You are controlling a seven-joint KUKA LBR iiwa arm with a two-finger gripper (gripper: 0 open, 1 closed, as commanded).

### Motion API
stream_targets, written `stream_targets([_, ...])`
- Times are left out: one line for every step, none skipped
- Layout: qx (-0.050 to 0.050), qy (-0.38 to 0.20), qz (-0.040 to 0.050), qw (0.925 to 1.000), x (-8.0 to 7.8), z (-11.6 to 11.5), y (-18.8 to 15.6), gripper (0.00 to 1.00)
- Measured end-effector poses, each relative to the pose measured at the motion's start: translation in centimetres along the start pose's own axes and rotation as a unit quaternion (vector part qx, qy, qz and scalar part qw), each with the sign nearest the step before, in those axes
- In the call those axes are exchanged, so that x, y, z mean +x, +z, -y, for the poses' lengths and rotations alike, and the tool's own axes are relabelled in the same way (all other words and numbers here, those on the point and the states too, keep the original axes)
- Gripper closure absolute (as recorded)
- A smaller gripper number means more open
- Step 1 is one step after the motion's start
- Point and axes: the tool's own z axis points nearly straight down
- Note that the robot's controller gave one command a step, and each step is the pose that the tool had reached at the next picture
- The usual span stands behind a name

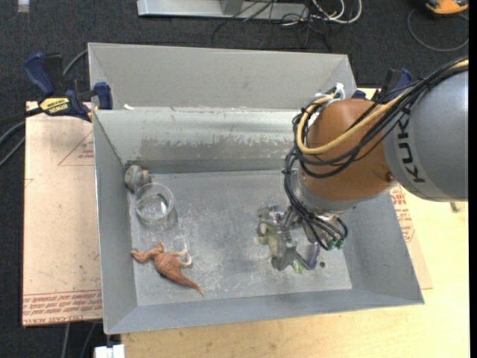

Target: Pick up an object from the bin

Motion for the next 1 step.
stream_targets([0.0, 0.017, 0.0016, 0.9999, -2.31, -1.81, -12.91, 1.0])
